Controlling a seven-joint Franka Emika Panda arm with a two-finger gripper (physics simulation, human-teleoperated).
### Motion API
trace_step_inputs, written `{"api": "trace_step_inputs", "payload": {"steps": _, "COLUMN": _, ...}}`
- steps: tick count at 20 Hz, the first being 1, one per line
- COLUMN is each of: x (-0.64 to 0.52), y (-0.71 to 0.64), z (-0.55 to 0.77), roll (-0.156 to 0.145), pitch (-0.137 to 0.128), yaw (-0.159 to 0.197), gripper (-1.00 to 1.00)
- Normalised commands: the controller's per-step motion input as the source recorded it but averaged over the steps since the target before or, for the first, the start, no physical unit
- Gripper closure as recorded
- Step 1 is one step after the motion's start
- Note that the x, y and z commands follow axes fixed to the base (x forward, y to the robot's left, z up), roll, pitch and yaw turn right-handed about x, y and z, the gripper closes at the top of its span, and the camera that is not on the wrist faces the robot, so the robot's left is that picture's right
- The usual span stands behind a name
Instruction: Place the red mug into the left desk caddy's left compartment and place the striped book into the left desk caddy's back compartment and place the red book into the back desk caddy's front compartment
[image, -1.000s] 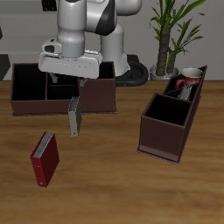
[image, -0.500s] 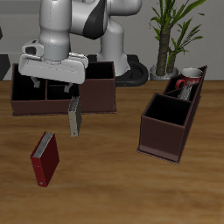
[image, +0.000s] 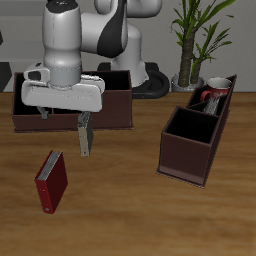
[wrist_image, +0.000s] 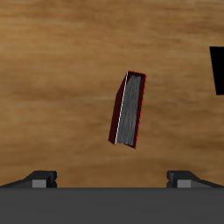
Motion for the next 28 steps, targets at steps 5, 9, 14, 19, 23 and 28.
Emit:
{"api": "trace_step_inputs", "payload": {"steps": 5, "x": 0.35, "y": -0.20, "z": -0.01, "roll": 0.047, "pitch": -0.005, "yaw": -0.004, "gripper": -1.00}}
{"api": "trace_step_inputs", "payload": {"steps": 9, "x": 0.41, "y": -0.56, "z": -0.12, "roll": -0.040, "pitch": -0.019, "yaw": -0.071, "gripper": -1.00}}
{"api": "trace_step_inputs", "payload": {"steps": 14, "x": 0.33, "y": -0.38, "z": -0.36, "roll": 0.005, "pitch": 0.029, "yaw": -0.024, "gripper": -1.00}}
{"api": "trace_step_inputs", "payload": {"steps": 19, "x": 0.19, "y": -0.09, "z": -0.28, "roll": -0.040, "pitch": 0.004, "yaw": -0.037, "gripper": -1.00}}
{"api": "trace_step_inputs", "payload": {"steps": 23, "x": 0.04, "y": 0.24, "z": -0.30, "roll": 0.027, "pitch": 0.014, "yaw": -0.023, "gripper": -1.00}}
{"api": "trace_step_inputs", "payload": {"steps": 28, "x": 0.02, "y": 0.32, "z": -0.30, "roll": 0.018, "pitch": 0.021, "yaw": 0.001, "gripper": -1.00}}
